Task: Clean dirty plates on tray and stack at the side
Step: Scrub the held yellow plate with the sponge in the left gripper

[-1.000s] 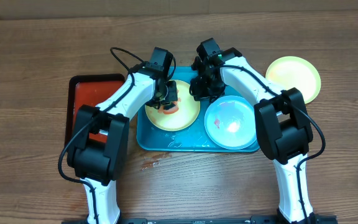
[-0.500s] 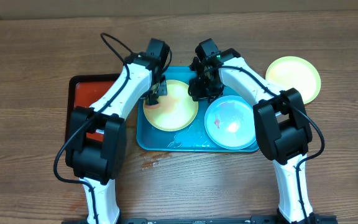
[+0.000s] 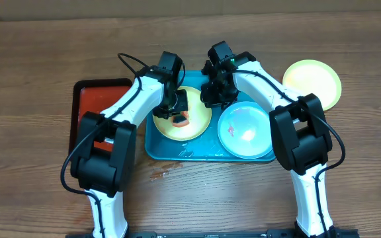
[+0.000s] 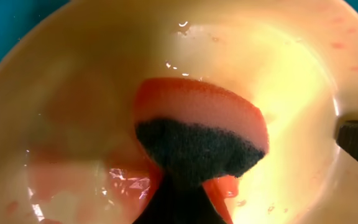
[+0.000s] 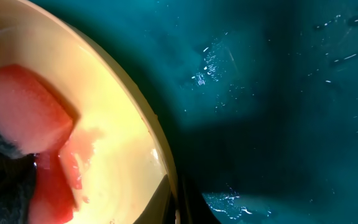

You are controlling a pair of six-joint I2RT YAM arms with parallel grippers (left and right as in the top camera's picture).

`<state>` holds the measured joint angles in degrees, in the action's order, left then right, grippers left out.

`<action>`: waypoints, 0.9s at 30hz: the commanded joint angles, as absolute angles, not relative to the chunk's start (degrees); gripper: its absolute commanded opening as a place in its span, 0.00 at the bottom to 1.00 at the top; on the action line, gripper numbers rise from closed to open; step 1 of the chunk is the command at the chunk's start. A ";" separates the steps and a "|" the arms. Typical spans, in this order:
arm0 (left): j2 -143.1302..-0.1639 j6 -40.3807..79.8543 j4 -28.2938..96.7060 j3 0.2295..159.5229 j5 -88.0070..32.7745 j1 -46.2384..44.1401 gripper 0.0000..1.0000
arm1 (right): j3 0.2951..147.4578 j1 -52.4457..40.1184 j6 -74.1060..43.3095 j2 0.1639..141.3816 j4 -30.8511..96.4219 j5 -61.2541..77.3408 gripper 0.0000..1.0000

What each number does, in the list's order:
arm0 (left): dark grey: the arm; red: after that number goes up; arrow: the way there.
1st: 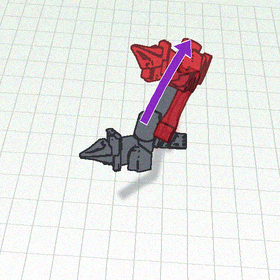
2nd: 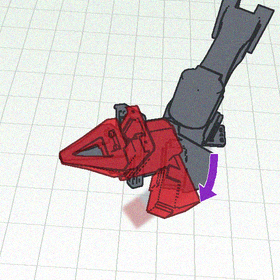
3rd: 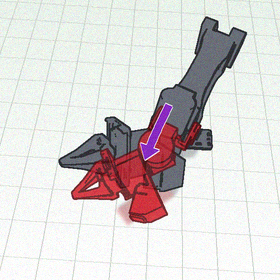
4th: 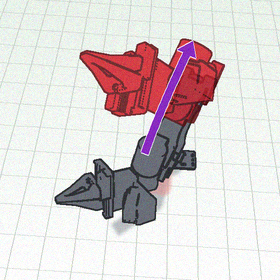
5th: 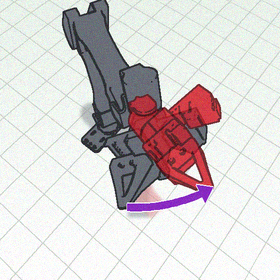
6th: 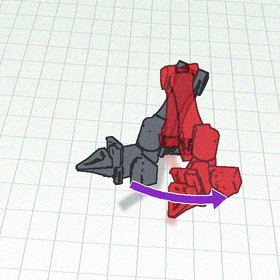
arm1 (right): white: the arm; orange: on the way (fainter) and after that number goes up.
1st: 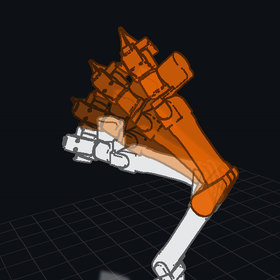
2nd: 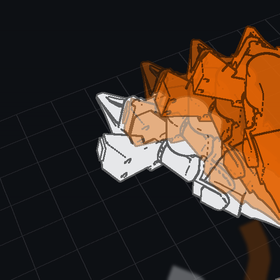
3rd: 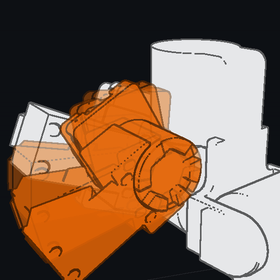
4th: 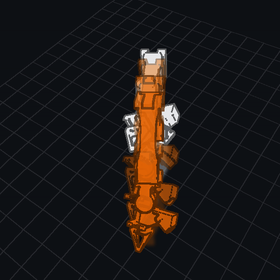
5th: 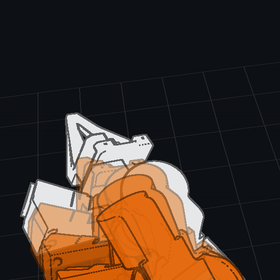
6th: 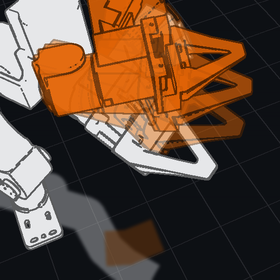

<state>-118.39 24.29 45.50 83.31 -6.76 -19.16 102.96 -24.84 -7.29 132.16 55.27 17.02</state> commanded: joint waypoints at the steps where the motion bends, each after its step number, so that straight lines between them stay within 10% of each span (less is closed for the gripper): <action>1: -117.58 22.35 48.07 81.69 6.00 -19.35 0.04 | 101.62 -24.80 -7.55 132.90 54.94 14.26 0.04; 8: -117.56 25.80 58.08 89.58 21.10 -18.72 0.04 | 101.62 -24.80 -7.55 132.90 54.85 14.24 0.04; 17: -117.84 21.41 54.98 92.84 -14.46 -19.11 0.04 | 101.62 -24.80 -7.57 132.90 54.61 14.26 0.04; 27: -117.84 21.89 46.04 82.21 -11.29 -22.70 0.04 | 101.62 -24.80 -7.75 132.90 54.52 14.26 0.04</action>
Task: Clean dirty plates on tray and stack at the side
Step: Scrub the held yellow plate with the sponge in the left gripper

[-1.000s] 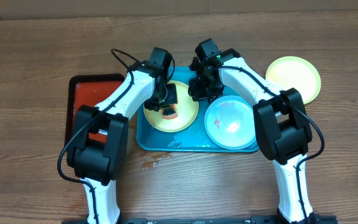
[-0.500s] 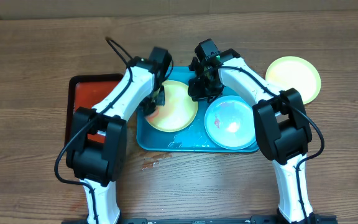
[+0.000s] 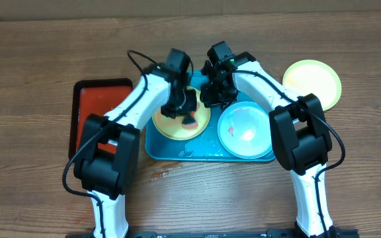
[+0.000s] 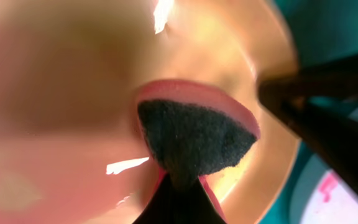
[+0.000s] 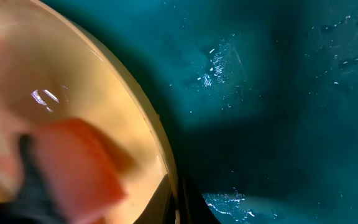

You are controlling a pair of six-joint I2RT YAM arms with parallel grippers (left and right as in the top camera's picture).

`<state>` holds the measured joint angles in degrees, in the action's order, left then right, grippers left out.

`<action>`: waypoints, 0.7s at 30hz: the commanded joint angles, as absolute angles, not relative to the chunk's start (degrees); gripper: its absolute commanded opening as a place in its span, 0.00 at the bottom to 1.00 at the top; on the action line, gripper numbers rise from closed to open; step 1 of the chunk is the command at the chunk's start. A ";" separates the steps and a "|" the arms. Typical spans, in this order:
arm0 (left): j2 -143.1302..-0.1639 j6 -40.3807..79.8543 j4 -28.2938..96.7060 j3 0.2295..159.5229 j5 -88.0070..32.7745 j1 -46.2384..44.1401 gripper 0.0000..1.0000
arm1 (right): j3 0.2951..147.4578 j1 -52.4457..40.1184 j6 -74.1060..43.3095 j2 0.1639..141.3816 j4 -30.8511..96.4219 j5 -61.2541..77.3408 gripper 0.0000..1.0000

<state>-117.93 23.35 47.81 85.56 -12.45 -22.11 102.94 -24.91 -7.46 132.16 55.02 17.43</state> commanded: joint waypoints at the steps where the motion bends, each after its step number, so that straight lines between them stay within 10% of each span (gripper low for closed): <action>1: -117.84 21.91 45.69 81.49 -8.32 -22.74 0.04 | 101.62 -24.80 -7.75 132.90 54.52 14.24 0.04; 12: -117.32 28.21 54.50 84.09 20.10 -19.38 0.04 | 101.67 -24.73 -7.73 132.90 54.46 13.98 0.04; 21: -117.08 28.32 62.57 97.38 13.08 -13.67 0.04 | 105.34 -24.82 -7.25 132.42 57.45 10.24 0.04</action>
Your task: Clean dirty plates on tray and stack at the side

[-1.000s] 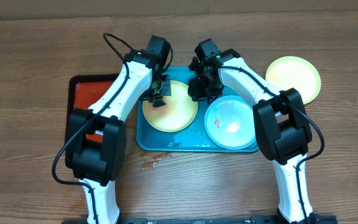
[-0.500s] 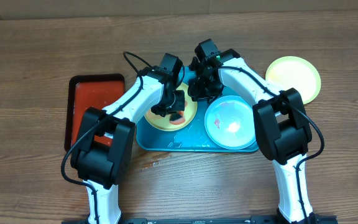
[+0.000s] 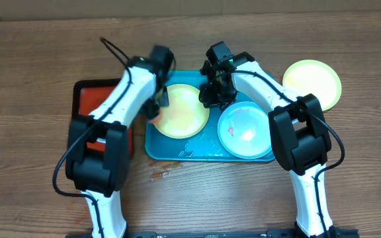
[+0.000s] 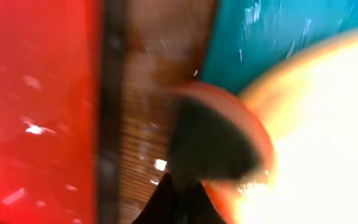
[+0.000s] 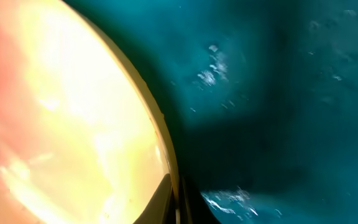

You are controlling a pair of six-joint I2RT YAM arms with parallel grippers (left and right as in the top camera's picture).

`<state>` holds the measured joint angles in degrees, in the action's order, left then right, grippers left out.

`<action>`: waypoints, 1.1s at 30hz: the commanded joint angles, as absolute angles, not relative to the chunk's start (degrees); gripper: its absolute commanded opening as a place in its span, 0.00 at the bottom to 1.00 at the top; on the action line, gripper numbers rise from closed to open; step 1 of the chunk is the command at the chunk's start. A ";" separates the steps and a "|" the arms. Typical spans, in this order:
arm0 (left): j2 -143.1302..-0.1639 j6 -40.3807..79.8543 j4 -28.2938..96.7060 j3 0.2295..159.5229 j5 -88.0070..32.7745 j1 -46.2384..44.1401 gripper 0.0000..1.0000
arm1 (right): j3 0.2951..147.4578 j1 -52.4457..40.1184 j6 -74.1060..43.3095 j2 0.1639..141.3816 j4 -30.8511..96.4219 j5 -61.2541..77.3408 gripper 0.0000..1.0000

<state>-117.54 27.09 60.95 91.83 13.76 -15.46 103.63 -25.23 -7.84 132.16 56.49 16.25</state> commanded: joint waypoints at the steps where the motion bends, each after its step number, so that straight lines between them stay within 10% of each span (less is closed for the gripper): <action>1: -117.08 28.29 63.33 98.76 11.73 -13.21 0.04 | 105.75 -24.88 -7.09 132.11 57.65 9.80 0.04; 21: -115.09 28.29 72.07 105.16 5.93 5.45 0.04 | 107.04 -46.96 8.43 116.57 55.96 -61.95 0.04; 33: -115.09 28.29 72.05 105.16 5.93 5.69 0.04 | 107.02 -53.60 26.00 116.57 46.00 -81.45 0.04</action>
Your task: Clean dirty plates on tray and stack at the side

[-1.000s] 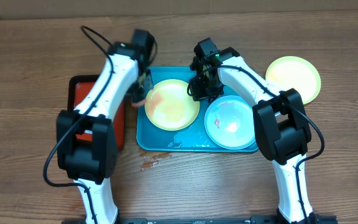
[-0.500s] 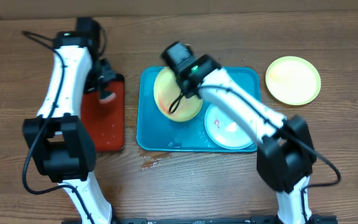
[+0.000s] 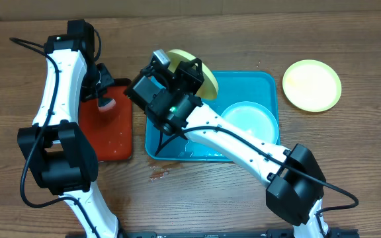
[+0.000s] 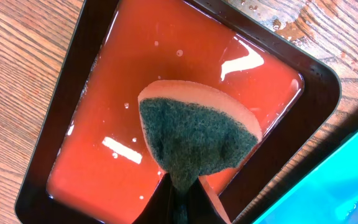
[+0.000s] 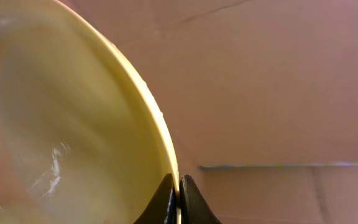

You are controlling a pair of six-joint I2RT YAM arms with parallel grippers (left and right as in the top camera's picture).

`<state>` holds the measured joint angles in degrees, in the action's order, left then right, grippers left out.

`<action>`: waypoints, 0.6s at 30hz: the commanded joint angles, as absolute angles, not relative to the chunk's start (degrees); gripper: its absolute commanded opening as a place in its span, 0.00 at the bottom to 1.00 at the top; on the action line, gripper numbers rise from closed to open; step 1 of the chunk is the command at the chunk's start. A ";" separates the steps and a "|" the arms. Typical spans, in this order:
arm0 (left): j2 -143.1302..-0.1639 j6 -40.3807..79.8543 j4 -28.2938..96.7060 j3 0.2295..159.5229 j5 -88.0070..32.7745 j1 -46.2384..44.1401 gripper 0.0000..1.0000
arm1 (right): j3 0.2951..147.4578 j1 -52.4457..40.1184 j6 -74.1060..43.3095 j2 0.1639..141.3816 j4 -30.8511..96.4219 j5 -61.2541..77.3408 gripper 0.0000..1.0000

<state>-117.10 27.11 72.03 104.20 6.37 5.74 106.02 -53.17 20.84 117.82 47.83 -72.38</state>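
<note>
The yellow plate (image 3: 209,82) is lifted off the blue tray (image 3: 264,86) and tilted on edge above its back left part, with my right gripper (image 3: 192,71) shut on its rim. In the right wrist view the plate (image 5: 73,124) fills the left side, and the gripper (image 5: 179,186) pinches its edge. A light blue plate (image 3: 250,120) lies in the blue tray. My left gripper (image 4: 180,186) is shut on the orange and dark green sponge (image 4: 197,134), holding it over the red tray (image 4: 98,149). The sponge (image 3: 104,103) also shows in the overhead view.
A clean yellow-green plate (image 3: 311,84) lies on the wooden table to the right of the blue tray. The red tray (image 3: 108,135) stands left of the blue tray and holds reddish liquid. Water drops mark the table in front of the blue tray.
My left gripper has gone with the sponge from the blue tray's left edge to above the red tray. My right gripper has raised the yellow plate from flat in the tray to tilted on edge.
At first the sponge pressed on the yellow plate, which bore red smears, while my right gripper held its rim. Then the sponge was further right on the plate. Then it was off the plate's left side, and the plate looked clean. Now the plate is up and the sponge is over the red tray.
</note>
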 commanded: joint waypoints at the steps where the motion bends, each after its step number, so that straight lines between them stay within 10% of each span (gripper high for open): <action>1: -115.09 28.29 72.05 105.16 5.93 5.61 0.04 | 107.02 -53.63 25.45 116.57 45.52 -81.14 0.04; 18: -115.09 27.64 72.14 105.16 4.78 5.54 0.04 | 107.02 -27.14 -3.70 112.05 57.30 -7.81 0.04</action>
